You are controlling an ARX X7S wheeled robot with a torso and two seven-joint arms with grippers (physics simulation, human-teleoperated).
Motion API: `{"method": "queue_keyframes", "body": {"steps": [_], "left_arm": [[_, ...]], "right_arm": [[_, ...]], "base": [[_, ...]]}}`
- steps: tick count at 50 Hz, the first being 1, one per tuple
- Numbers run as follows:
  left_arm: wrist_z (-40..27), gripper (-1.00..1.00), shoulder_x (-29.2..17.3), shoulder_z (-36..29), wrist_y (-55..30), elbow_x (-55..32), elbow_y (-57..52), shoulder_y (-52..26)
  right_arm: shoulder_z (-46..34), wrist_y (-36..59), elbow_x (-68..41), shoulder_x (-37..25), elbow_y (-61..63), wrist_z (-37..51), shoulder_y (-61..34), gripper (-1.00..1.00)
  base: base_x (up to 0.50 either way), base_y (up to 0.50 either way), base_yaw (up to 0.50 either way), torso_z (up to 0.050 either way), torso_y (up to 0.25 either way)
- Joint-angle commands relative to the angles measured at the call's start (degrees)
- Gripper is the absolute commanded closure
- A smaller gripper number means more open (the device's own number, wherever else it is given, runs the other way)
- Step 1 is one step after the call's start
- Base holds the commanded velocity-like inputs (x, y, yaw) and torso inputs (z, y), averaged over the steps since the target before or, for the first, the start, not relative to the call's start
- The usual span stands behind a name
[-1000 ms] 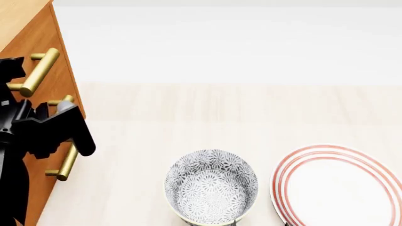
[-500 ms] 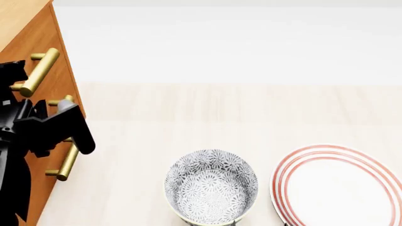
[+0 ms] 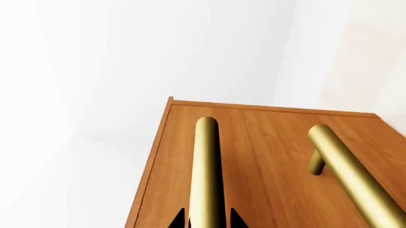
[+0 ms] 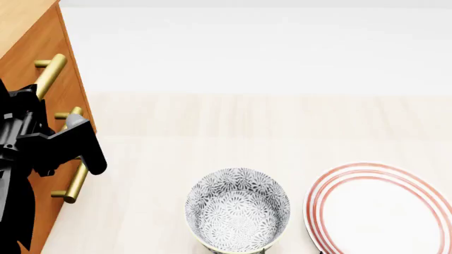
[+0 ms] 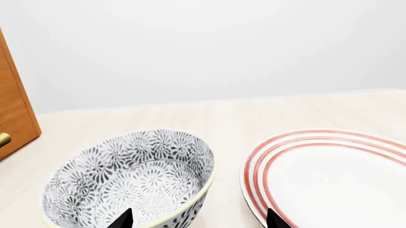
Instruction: Open the top drawer of the cabinet.
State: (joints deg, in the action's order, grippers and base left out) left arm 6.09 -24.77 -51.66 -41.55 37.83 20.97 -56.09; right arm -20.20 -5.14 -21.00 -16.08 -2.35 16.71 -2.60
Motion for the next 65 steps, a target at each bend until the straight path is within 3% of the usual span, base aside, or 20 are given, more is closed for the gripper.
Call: {"method": "queue_keyframes", "body": {"steps": [1,44,62,63,65], "left_arm": [[1.5,1.00,2.3,0.6,0.7,1.5,0.4,-0.9],[4.8,1.00,12.5,-7.3,3.7,4.7,-0.6,-5.9],[4.7,1.00,13.2,-7.1,3.3,4.4,-2.2,-5.6],[5.2,-1.00,13.3,-6.9,2.7,4.2,-2.3,-5.5],[5.5,-1.00,12.9,-7.0,2.8,4.3,-2.7,-5.5]], "right_arm": [[1.2,0.2,0.9,1.0,0.2,-1.0,0.0,-1.00],[0.0,-0.7,0.1,0.3,0.1,-1.5,-0.1,-1.00],[-0.2,-0.6,-0.3,0.0,0.1,-1.4,-0.2,-1.00],[-0.3,-0.5,-0.4,0.0,0.3,-1.4,-0.1,-1.00],[-0.2,-0.3,-0.5,0.0,0.3,-1.2,-0.2,-1.00]], "base": [[0.00,0.00,0.00,0.000,0.000],[0.00,0.00,0.00,0.000,0.000],[-0.01,0.00,0.00,0.000,0.004],[0.00,0.00,0.00,0.000,0.011],[0.00,0.00,0.00,0.000,0.000]]}}
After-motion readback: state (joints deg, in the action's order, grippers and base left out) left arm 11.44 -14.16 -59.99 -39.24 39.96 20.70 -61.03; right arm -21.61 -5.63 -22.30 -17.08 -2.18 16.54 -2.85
